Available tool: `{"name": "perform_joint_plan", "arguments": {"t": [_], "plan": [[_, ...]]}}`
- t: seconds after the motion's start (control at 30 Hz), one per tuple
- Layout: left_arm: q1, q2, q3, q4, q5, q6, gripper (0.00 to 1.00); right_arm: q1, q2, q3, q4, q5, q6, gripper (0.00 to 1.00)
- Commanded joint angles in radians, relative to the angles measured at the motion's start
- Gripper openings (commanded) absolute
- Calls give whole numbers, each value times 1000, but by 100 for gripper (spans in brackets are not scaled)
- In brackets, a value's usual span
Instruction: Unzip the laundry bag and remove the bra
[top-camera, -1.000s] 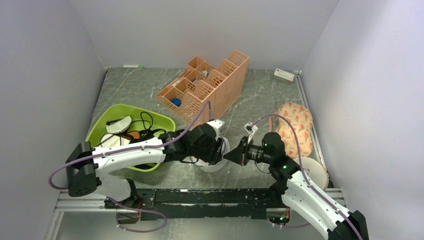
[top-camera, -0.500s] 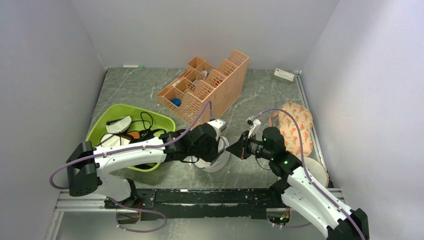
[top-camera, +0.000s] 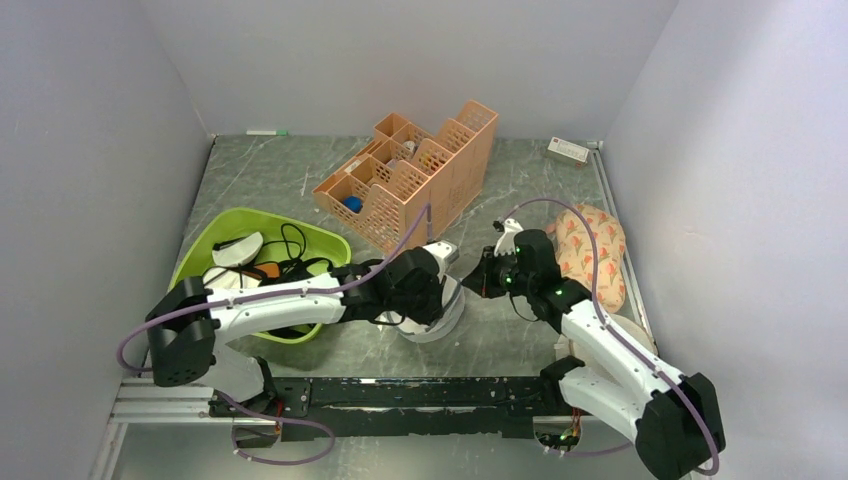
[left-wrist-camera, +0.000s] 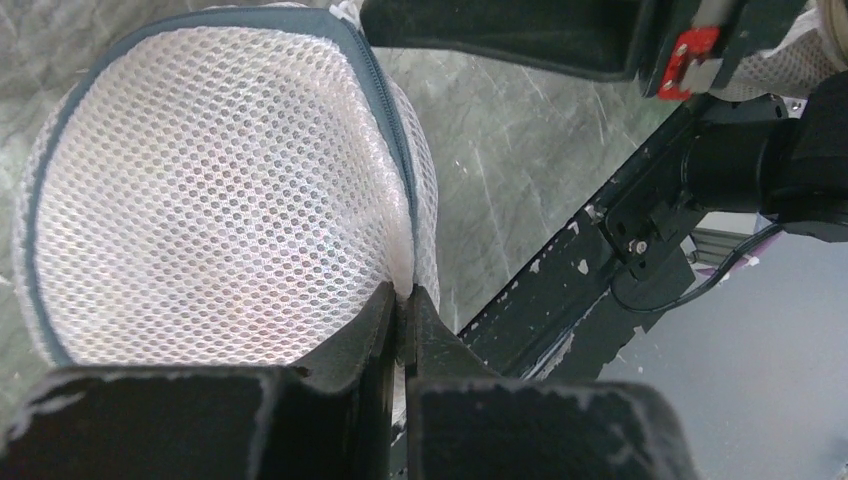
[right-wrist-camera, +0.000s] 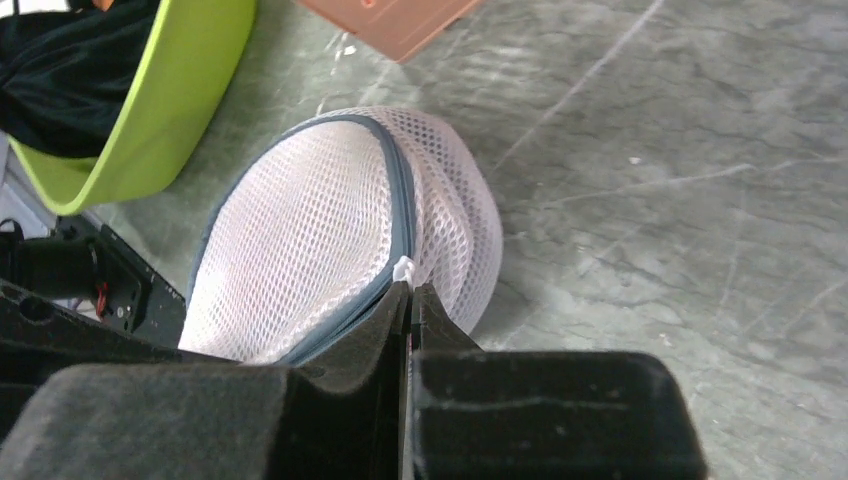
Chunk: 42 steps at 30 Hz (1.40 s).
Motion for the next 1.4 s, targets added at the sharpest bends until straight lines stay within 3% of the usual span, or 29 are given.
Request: {"name": "perform_joint_plan", "arguments": {"t": [0.0,0.33,0.4,0.5,0.67,0.8,0.93,1.07,1.37], "plan": [[-1,68,-12,-39,81,-3,7,-124,26,8,30,-21,-11,0],[62,121,15,-171,-55,66,9,-135,-146,-128,51,-325,44,0],[79,100,14,-197,-95,89,13,-119,-183,-156,54,-360,61,0],[102,46,3,-216,-93,113,27,-78,-227,-189,68,-396,78,0],[103,-63,5,-242,1,147,61,-41,-262,-228,142,-449,134,0],[95,-162,13,-203,111,132,75,-28,-260,-233,172,-453,152,0],[83,-182,32,-147,131,102,78,-24,-265,-233,190,-454,161,0],[81,-90,86,-159,109,116,78,-21,-267,-236,192,-448,168,0],[65,15,124,-132,110,156,70,-21,-282,-207,142,-432,144,0]]}}
